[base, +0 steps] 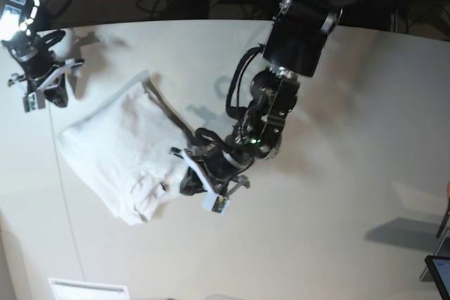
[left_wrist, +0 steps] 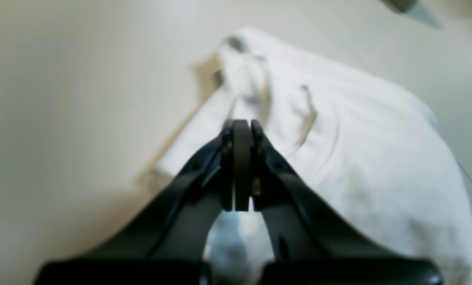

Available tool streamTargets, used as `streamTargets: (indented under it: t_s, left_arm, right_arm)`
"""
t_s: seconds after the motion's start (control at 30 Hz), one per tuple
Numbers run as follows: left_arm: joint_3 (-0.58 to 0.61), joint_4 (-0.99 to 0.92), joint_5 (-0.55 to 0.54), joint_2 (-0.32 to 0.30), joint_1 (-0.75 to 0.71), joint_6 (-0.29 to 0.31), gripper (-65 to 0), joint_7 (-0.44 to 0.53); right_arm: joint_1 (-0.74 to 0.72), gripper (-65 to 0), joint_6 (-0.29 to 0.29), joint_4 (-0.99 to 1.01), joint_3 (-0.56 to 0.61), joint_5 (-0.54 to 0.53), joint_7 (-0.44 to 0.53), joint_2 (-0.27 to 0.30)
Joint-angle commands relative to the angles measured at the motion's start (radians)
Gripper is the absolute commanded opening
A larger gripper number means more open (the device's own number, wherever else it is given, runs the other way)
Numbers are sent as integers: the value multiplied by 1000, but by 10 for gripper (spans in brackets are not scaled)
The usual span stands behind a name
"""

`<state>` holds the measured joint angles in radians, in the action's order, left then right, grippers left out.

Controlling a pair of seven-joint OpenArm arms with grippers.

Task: Fold the T-shirt properly
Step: 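Drag the folded bundle with the left gripper, rotating it on the table, then release the left gripper and lift it away from the bundle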

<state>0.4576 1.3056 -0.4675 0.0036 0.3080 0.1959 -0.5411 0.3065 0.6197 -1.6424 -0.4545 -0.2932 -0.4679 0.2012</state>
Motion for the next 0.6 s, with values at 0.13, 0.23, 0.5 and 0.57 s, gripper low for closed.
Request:
streamTargets:
  t_s: [0.13,0.23,0.5,0.57]
  left_arm:
    - [-92,276,-12,-46,-169,-5,-650,-41]
    - [-107,334,-7,-49,-240,-5,-650,-76]
    - [-101,196,-6,-40,-249,-2,-650,-80]
    - [-99,168,-6,-38,-220,-2,-650,-80]
  right_arm:
    - [-117,-650,2,100,-5,-18,19,74]
    - [-189,-650,2,178,-2,-18,21,103]
    - [-336,-650,9,356,6,-18,22,156]
    - [-364,-650,10,384,16,-18,22,163]
